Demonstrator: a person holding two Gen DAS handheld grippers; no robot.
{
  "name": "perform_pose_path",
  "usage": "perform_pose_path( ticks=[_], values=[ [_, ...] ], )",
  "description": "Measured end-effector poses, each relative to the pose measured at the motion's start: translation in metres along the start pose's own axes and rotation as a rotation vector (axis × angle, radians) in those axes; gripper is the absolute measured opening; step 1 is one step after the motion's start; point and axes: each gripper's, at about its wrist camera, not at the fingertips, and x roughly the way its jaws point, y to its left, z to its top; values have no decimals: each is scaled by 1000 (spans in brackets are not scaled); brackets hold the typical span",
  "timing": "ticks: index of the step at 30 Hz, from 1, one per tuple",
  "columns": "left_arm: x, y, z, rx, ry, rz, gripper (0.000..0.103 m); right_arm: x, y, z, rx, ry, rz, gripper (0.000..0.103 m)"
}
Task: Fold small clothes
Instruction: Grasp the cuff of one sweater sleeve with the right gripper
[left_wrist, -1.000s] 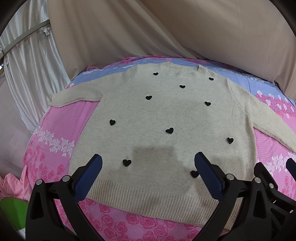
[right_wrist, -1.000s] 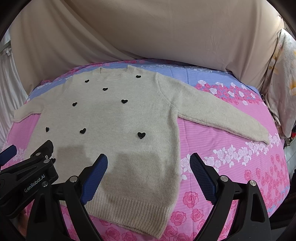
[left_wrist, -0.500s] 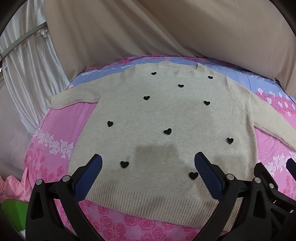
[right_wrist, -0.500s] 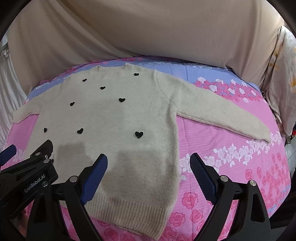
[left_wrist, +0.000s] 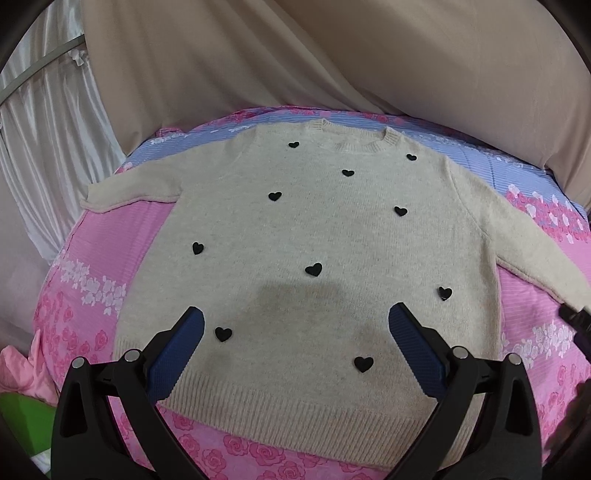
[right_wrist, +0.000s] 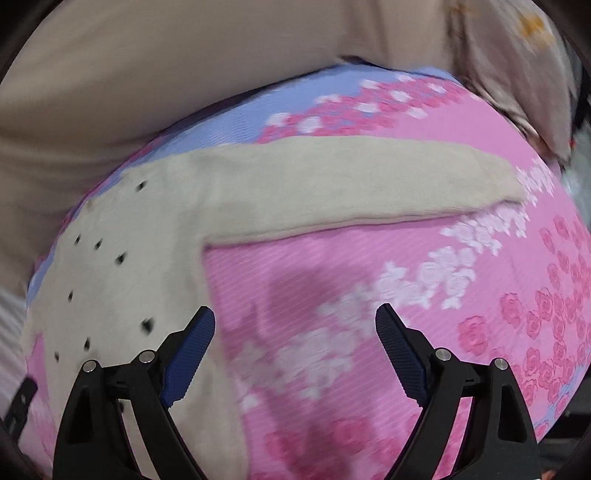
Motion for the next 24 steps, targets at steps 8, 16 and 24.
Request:
perform_pose_path(
  ticks=[8, 16, 24],
  values=[
    [11, -16, 7, 31, 27, 58, 98, 48, -149, 106, 251, -49, -163, 61],
    [20, -25, 14, 64, 46, 103, 98, 69, -171, 113, 317, -79, -174, 34],
    [23, -24, 18, 58, 44, 62, 98, -2, -109, 144, 245, -251, 92, 11]
  ],
)
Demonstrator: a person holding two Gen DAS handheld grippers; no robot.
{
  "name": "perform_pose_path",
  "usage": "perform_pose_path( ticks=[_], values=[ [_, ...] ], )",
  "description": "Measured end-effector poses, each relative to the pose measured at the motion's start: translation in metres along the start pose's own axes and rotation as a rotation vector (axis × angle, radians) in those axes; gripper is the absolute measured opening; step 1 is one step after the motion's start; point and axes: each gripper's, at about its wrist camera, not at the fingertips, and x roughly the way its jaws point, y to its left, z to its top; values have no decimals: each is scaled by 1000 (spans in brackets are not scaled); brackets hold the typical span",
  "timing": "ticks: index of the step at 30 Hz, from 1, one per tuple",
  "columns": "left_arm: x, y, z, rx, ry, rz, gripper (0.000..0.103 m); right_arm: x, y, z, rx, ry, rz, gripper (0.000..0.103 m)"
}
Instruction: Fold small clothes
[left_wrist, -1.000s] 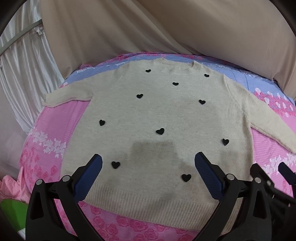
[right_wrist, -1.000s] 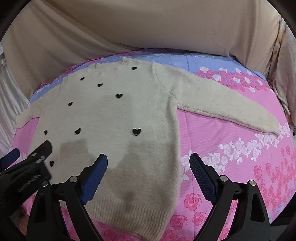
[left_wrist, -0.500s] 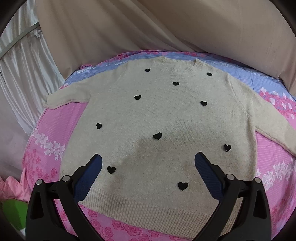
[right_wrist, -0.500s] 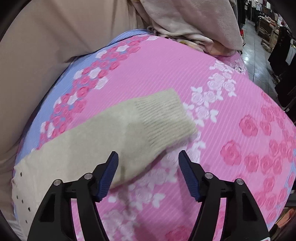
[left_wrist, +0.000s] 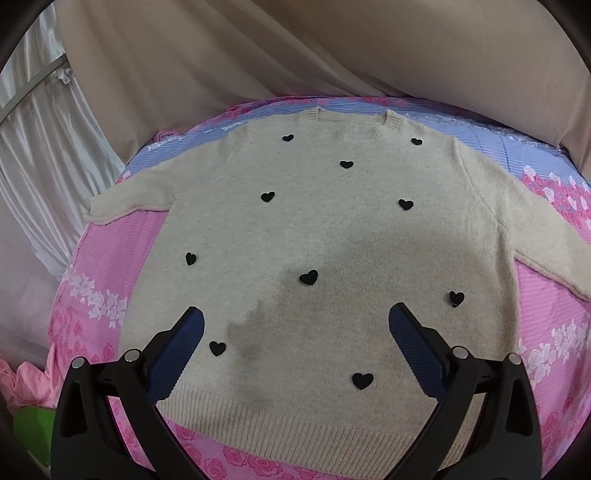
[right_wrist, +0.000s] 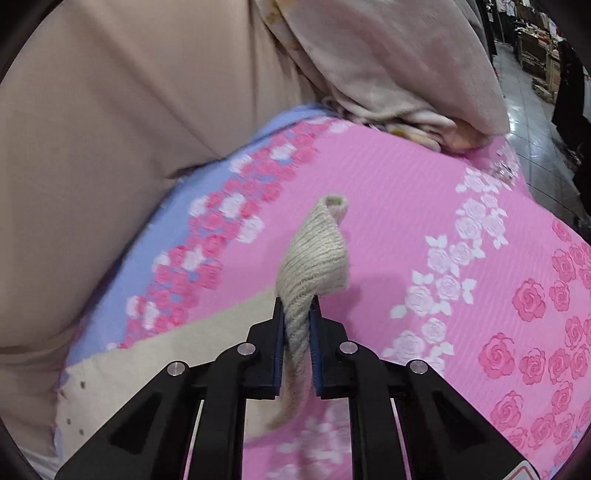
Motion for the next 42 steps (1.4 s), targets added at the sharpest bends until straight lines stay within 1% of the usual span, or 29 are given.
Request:
perform_pose_path(
  ticks=[1, 4, 5, 7, 9, 11, 13, 14, 15, 16, 17, 18, 20, 21, 22, 23, 26, 28, 30, 31, 33, 35, 36, 37, 38, 39, 40, 41, 42],
  values=[
    [0, 1, 0, -6, -1, -7, 98, -10, 19, 4, -22, -14, 47, 11],
    [1, 12, 0, -42, -2, -40, 98, -42, 105, 9, -134, -27, 232, 11],
    [1, 16, 0, -55, -3, -48, 98, -52, 143, 5, -195, -21, 299, 11],
    [2, 30, 0, -90, -9, -64, 98, -62, 211, -12, -297, 13, 406, 11],
    [3, 46, -1, -128, -11, -76, 98, -66, 283, -44, -397, 66, 511, 11],
    [7, 66, -3, -172, -8, -78, 98, -64, 355, -90, -520, 113, 570, 12],
    [13, 89, -6, -217, -2, -75, 98, -52, 412, -139, -633, 160, 591, 13],
    [17, 101, -9, -237, 3, -69, 98, -40, 438, -169, -673, 206, 607, 15],
    [20, 113, -11, -255, 10, -67, 98, -26, 461, -202, -716, 262, 624, 20],
    [25, 125, -12, -273, 18, -66, 98, -12, 477, -230, -762, 305, 627, 22],
    [30, 137, -14, -292, 27, -61, 98, 4, 491, -267, -827, 351, 613, 27],
    [35, 150, -15, -310, 37, -63, 98, 16, 499, -296, -884, 377, 581, 27],
    [46, 175, -13, -341, 55, -74, 98, 20, 494, -332, -922, 384, 533, 27],
    [50, 187, -11, -356, 57, -85, 98, 17, 483, -334, -905, 364, 525, 27],
    [57, 200, -6, -374, 54, -102, 98, 12, 470, -332, -886, 335, 502, 27],
    [62, 209, -2, -386, 50, -113, 98, 6, 450, -326, -865, 293, 457, 29],
    [89, 221, 23, -389, 56, -166, 98, -13, 378, -301, -807, 174, 278, 46],
    [112, 214, 47, -375, 67, -227, 98, -12, 334, -282, -794, 171, 149, 48],
    [137, 196, 67, -359, 86, -276, 98, -5, 294, -266, -758, 180, 27, 49],
    [154, 182, 80, -346, 106, -311, 98, 1, 279, -258, -725, 198, -4, 50],
    [182, 162, 95, -340, 145, -346, 96, 13, 257, -248, -656, 224, -27, 51],
    [205, 145, 106, -355, 181, -390, 71, 27, 243, -244, -601, 243, -39, 52],
    [215, 137, 111, -344, 212, -414, 43, 33, 240, -243, -577, 244, -36, 52],
    [217, 133, 116, -336, 205, -390, 32, 42, 240, -243, -554, 241, -30, 52],
    [213, 132, 119, -331, 179, -390, 17, 50, 235, -246, -526, 241, -20, 52],
    [211, 131, 126, -318, 166, -415, 8, 58, 235, -247, -506, 250, -16, 50],
    [205, 134, 133, -317, 144, -430, 8, 64, 237, -245, -490, 262, 9, 41],
    [199, 139, 139, -318, 117, -435, 8, 66, 242, -241, -483, 269, 31, 10],
    [191, 144, 146, -317, 81, -437, 8, 63, 246, -236, -478, 249, 35, 8]
  ],
)
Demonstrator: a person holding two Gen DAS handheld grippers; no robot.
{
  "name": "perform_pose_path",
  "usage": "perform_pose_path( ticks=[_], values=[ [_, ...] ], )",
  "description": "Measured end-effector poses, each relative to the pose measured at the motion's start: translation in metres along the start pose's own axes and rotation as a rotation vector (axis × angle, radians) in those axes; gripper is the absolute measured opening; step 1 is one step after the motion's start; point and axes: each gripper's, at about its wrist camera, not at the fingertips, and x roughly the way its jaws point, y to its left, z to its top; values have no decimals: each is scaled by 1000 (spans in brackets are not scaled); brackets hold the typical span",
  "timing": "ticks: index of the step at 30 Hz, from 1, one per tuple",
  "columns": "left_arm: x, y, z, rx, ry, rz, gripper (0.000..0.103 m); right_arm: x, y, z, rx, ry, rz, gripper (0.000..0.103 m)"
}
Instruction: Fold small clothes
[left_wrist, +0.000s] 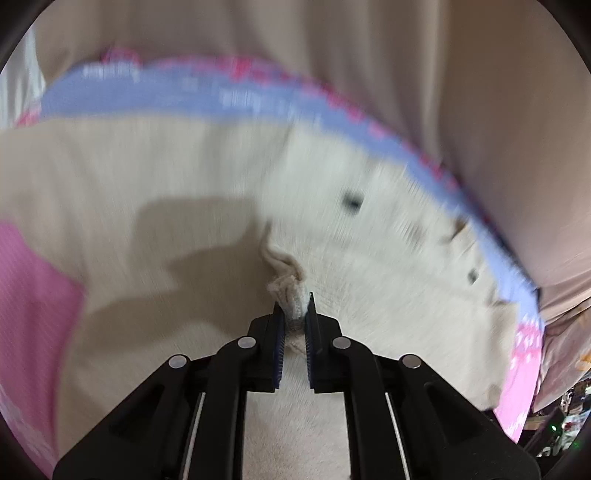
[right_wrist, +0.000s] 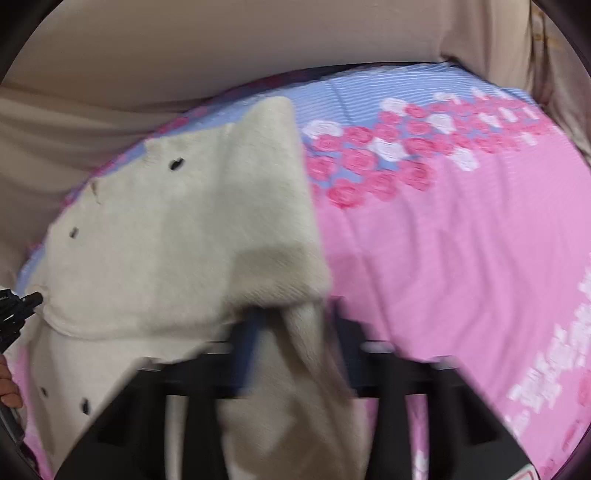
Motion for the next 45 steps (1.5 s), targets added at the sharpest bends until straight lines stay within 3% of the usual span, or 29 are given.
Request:
perform_pose_path(
  ticks=[4, 7, 9, 11, 14, 15, 18, 21, 23, 24, 26, 28, 32, 35, 38, 39, 40, 42, 45],
  values=[
    [-24, 14, 21, -8, -76, 20, 8, -25, -14, 8, 74, -101, 53, 7],
    [8, 28, 16, 13, 8, 72, 9, 15, -24, -5, 56, 23, -24, 7],
    [34, 36, 2, 26, 67, 111, 9, 13, -25, -10, 49, 1, -21, 7],
    [26, 43, -6, 6, 18, 73, 12, 1, -22, -8, 69, -15, -13, 10],
    [13, 62, -8, -83, 23, -26, 16, -27, -9, -9, 42, -58, -51, 14],
    [6, 70, -8, -98, 16, -35, 19, -39, -2, -9, 28, -88, -51, 20],
    [-8, 87, -13, -96, -6, 0, 19, -58, 25, -8, -68, -155, -56, 22],
    [-8, 108, -15, -137, 8, 7, 19, -17, 37, -1, -138, -60, -100, 21],
    [-18, 128, -13, -233, -2, -52, 19, 17, 34, -7, -146, 34, -160, 18],
    [-25, 141, -11, -274, -11, -70, 21, 11, 36, -7, -141, 5, -159, 21],
    [-45, 177, -2, -374, -70, -61, 40, -7, 42, -7, -121, -15, -132, 21],
    [-66, 223, 7, -498, -161, -5, 66, -25, 49, -13, -125, -36, -100, 24],
    [-87, 342, 30, -787, -279, 121, 69, -44, 67, -32, -195, -17, -81, 29],
    [-78, 404, 42, -943, -286, 156, 69, -53, 76, -46, -201, 6, -69, 33],
    [-73, 423, 59, -962, -331, 180, 66, -55, 86, -60, -210, 33, -67, 35],
    [-69, 422, 68, -931, -327, 188, 44, -55, 89, -63, -218, 42, -67, 37],
    [-65, 421, 75, -906, -314, 176, 10, -55, 92, -66, -225, 49, -67, 38],
    [-58, 413, 89, -867, -281, 181, 5, -56, 97, -70, -236, 52, -64, 38],
    [-83, 366, 109, -704, -370, 205, 5, -59, 100, -72, -229, 47, -55, 39]
  ],
)
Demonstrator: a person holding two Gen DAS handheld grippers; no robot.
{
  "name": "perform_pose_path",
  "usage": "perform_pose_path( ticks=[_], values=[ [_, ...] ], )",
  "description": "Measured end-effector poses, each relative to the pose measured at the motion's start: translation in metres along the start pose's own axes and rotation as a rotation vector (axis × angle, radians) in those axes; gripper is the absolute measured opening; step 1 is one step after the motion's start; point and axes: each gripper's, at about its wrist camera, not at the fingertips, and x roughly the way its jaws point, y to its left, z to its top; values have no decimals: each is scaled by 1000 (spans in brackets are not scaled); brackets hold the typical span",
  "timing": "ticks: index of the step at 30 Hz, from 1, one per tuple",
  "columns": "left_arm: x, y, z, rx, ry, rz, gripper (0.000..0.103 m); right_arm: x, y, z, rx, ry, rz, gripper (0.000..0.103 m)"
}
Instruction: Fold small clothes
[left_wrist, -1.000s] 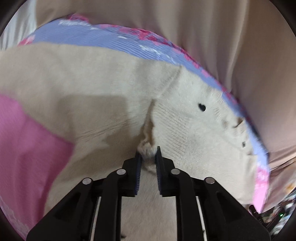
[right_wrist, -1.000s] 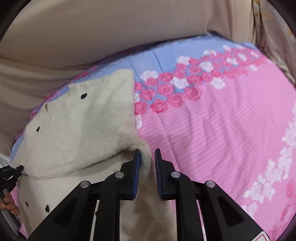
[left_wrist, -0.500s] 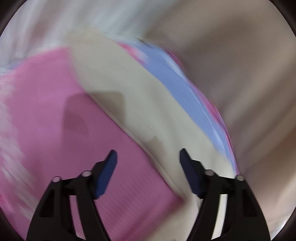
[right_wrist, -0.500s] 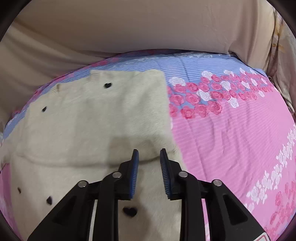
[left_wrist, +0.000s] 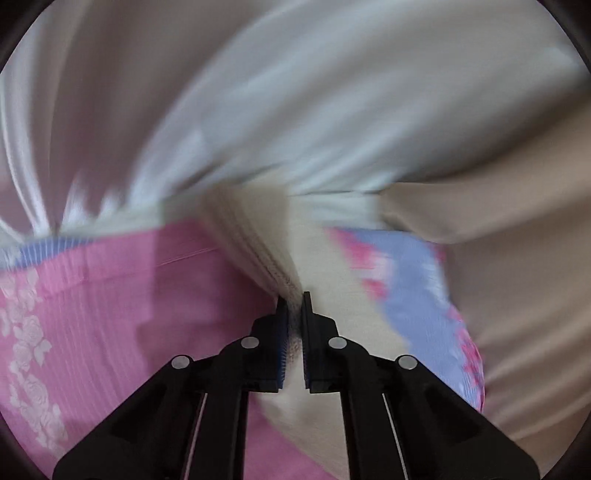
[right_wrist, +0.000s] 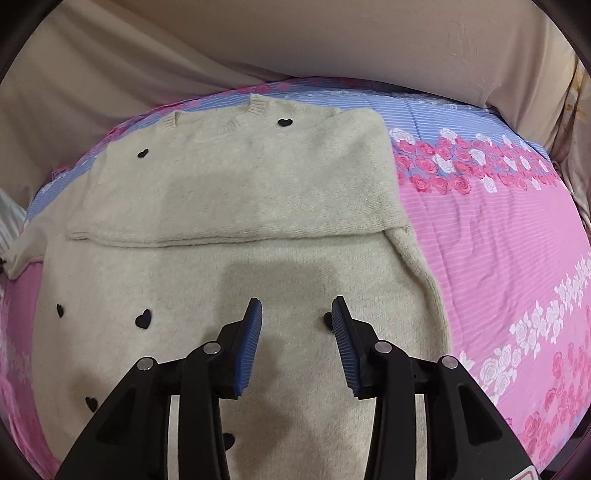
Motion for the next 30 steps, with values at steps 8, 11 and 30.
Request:
perform_pose_path(
  ticks=[8, 11, 30],
  values=[
    [-159, -215, -138, 488, 6, -504, 5, -9, -10, 0, 61, -22, 63, 40],
    [-202, -256, -223, 615, 131, -653, 5, -16, -21, -4, 80, -46, 74, 41],
    [-115, -133, -331, 410, 442, -313, 75, 28, -71, 61, 247, -23, 290, 57]
  ],
)
